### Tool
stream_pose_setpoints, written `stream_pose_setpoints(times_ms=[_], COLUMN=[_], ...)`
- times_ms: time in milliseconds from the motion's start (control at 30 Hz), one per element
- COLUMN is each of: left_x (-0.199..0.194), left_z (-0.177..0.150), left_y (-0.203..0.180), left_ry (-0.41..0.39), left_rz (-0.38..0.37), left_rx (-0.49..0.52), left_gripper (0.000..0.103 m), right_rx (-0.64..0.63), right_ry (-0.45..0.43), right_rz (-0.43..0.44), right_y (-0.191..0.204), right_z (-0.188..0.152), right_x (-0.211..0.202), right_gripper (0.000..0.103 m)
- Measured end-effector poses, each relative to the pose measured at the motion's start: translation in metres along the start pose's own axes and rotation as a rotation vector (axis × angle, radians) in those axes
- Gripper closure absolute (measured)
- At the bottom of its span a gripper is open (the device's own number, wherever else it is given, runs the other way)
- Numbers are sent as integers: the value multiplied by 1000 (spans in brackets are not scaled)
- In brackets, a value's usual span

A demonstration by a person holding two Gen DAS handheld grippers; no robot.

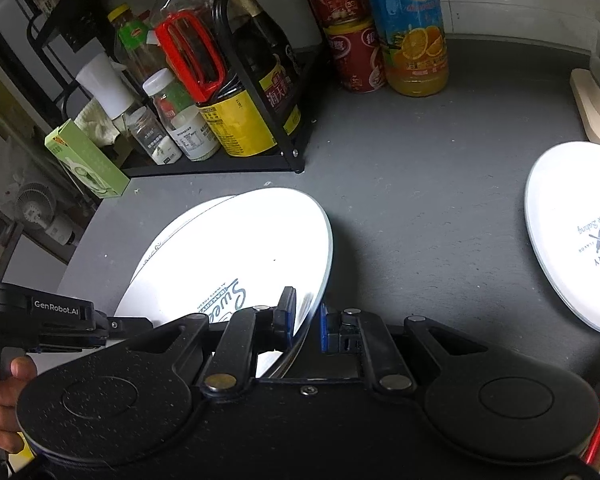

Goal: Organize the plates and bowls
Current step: 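Lift the 'Sweet' plate with both grippers and carry it over the flower plate, then lower the 'Sweet' plate onto the flower plate and open both grippers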

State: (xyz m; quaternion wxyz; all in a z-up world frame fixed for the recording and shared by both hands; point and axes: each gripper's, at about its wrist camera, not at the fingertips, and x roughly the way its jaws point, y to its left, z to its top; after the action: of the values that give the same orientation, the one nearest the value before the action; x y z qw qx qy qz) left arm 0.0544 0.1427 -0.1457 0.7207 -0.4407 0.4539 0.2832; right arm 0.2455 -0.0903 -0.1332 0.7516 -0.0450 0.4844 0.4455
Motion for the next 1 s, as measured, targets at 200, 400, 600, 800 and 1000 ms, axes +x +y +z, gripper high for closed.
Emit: stream_pose_setpoints(times_ms=[200, 400, 600, 800, 1000], left_x=[8, 12, 3, -16, -5], left_z=[6, 12, 20, 35, 43], left_y=[1, 0, -3, -9, 0], left_ry=[-1, 41, 54, -1, -12], left_rz=[8, 40, 49, 86, 134], left_rx=[15, 58, 111, 152, 121], left_gripper=[90, 89, 88, 65, 63], right_rx=[-20, -6, 1, 16, 11], right_ry=[21, 41, 46, 50, 58], right_rz=[-22, -34, -35, -40, -35], right_y=[7, 8, 5, 3, 4], right_z=[-3, -5, -4, -3, -3], right_x=[8, 14, 17, 19, 22], right_gripper=[93, 94, 95, 94, 94])
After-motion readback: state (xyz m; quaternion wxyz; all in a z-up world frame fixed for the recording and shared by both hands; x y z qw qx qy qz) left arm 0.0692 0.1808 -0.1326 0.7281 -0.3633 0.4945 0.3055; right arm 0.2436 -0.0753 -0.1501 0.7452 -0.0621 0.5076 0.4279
